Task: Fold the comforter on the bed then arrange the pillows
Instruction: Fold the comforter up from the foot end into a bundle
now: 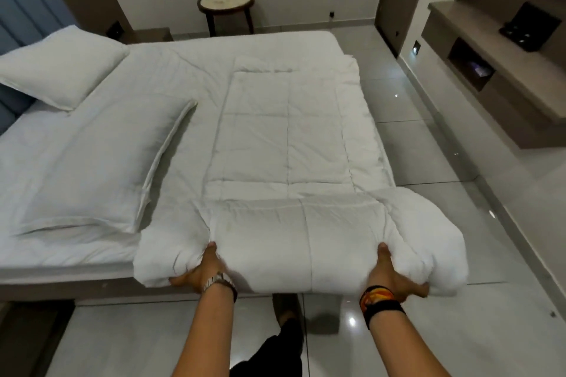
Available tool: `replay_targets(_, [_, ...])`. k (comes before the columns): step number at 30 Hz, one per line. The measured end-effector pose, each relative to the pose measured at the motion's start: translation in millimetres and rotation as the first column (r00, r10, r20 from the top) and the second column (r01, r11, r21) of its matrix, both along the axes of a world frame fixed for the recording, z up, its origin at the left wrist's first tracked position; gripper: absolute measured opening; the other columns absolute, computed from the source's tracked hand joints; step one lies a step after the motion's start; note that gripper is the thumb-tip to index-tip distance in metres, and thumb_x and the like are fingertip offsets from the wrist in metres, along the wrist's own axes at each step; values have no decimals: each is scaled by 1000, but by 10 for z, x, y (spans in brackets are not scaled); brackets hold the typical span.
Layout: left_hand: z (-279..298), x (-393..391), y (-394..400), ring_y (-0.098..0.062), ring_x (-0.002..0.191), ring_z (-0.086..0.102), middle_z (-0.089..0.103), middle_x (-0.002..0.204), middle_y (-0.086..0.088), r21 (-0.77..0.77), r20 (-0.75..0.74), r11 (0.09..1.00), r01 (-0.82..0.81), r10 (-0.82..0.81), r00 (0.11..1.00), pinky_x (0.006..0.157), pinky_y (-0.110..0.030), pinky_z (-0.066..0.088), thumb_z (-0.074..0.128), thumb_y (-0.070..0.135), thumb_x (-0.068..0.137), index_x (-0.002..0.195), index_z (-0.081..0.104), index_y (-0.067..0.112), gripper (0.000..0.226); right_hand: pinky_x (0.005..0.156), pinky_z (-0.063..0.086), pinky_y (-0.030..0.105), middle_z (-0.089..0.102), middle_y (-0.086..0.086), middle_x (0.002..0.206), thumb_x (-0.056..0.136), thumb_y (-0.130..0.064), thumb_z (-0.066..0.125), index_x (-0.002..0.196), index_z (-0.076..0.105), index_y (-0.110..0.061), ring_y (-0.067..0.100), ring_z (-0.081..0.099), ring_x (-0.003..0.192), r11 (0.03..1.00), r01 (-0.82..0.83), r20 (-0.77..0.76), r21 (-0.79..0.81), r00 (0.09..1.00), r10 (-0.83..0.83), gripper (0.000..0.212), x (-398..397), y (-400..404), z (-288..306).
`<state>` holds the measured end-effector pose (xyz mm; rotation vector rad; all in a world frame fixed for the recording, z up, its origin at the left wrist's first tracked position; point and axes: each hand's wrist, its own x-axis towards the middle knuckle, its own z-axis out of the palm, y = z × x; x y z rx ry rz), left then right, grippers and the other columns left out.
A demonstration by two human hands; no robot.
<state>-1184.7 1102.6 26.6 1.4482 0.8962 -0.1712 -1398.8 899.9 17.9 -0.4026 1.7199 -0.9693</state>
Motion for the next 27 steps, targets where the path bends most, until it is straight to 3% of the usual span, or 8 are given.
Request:
replay_targets(4, [375,398,-343,-24,114,56,50,141,-2,-136,229,991,-2,33,973,105,-41,47,90,32,76,163,8,28,120,116,40,41,44,8,157,85,-37,87,168,6,-22,31,49,144,912,-245,17,-329,964,265,117,453,-440,338])
replay_targets(6, [442,612,-556,-25,115,58,51,132,3,-79,358,987,139,-102,928,103,-41,48,77,39,89,164,9,31,101,118,38,39,50,4,152,96,-48,71,170,8,-21,31,48,146,740,-488,-200,-463,871,449,100,694,-664,400])
replay_targets(9, [330,974,-908,-30,132,58,60,138,6,167,446,900,402,-433,784,112,-45,43,57,50,102,162,15,40,74,129,17,55,36,11,168,100,-68,48,168,21,-30,33,29,157,454,-826,-717,-334,535,446,82,1070,-999,288])
replay_targets(12, [62,1445,-1246,-23,146,46,45,161,7,386,445,732,562,-681,582,121,-41,31,45,66,98,164,12,42,78,127,2,62,23,11,174,101,-71,35,167,25,-36,31,14,162,273,-955,-891,-117,222,396,75,1527,-1413,37])
replay_targets(17, [-672,2465,-1935,-18,160,15,23,172,3,764,88,284,580,-935,342,125,-50,-8,20,74,93,166,13,36,82,123,-11,70,-5,14,178,98,-78,15,169,9,-41,31,-10,164,253,-943,-928,214,-116,353,80,2376,-2202,-676])
replay_targets(21, [-1356,3024,-2309,-18,160,-15,-4,174,14,840,-266,-126,527,-943,199,113,-56,-33,-7,76,92,165,-3,41,82,120,-14,72,-15,11,177,96,-80,4,168,-2,-44,28,-19,162,251,-900,-901,357,-262,345,80,2866,-2634,-1264])
replay_targets(24, [-1639,3183,-2429,-20,159,-19,-10,174,12,808,-392,-254,532,-905,162,110,-60,-35,-9,73,94,164,-10,40,77,119,-15,73,-15,11,177,98,-79,4,168,-3,-43,28,-18,163,241,-867,-871,435,-338,357,78,3027,-2742,-1471])
replay_targets(27, [-1596,3136,-2422,-20,160,-16,-7,174,11,799,-408,-265,540,-899,162,114,-61,-31,-2,70,98,165,-5,38,75,121,-16,70,-10,12,178,102,-76,15,169,5,-41,28,-14,163,237,-881,-874,409,-304,378,76,2991,-2702,-1351])
